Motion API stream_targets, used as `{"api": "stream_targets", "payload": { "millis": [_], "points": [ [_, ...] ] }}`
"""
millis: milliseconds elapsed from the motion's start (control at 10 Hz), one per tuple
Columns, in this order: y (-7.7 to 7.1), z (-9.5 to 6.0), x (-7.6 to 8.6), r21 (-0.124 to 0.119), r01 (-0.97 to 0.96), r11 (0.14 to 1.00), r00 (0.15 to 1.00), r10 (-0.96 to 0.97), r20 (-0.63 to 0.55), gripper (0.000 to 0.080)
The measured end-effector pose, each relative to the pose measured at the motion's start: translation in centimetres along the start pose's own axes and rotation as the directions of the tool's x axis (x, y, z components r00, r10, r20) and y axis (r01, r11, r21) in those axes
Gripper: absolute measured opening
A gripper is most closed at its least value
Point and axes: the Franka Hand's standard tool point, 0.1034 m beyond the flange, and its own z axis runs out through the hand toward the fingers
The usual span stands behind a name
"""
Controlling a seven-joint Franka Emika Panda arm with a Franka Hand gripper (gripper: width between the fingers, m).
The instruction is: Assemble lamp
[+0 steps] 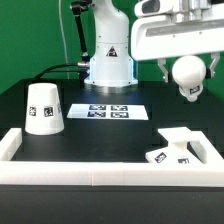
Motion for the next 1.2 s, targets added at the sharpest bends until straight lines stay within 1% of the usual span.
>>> {"api": "stream_targets", "payload": {
  "millis": [100,200,400,500,600,700,900,1000,1200],
  "points": [
    [0.5,0.0,0.3,-0.003,0.035,0.999,0.999,-0.035,-0.003,0.0576],
    [0.3,0.1,0.1,-0.002,0.022,1.0,1.0,-0.022,0.0,0.0576],
    [0.3,0.1,0.4,-0.003,0.024,1.0,0.999,-0.024,-0.034,0.0576],
    [0.4,0.0,0.8,-0.006,0.03,1.0,0.994,-0.031,-0.102,0.0576],
    [0.7,-0.1,1.3,-0.023,0.08,0.996,0.982,-0.083,-0.171,0.0576],
    [1.0,-0.4,2.1,-0.04,0.12,0.992,0.96,-0.127,-0.251,0.0576],
    [1.2,-0.7,3.5,-0.073,0.178,0.981,0.92,-0.193,-0.342,0.0576],
    [1.2,-0.5,3.2,-0.071,0.178,0.982,0.924,-0.191,-0.33,0.0576],
    [1.2,-0.5,3.2,-0.071,0.178,0.982,0.924,-0.191,-0.33,0.0576]
  ]
}}
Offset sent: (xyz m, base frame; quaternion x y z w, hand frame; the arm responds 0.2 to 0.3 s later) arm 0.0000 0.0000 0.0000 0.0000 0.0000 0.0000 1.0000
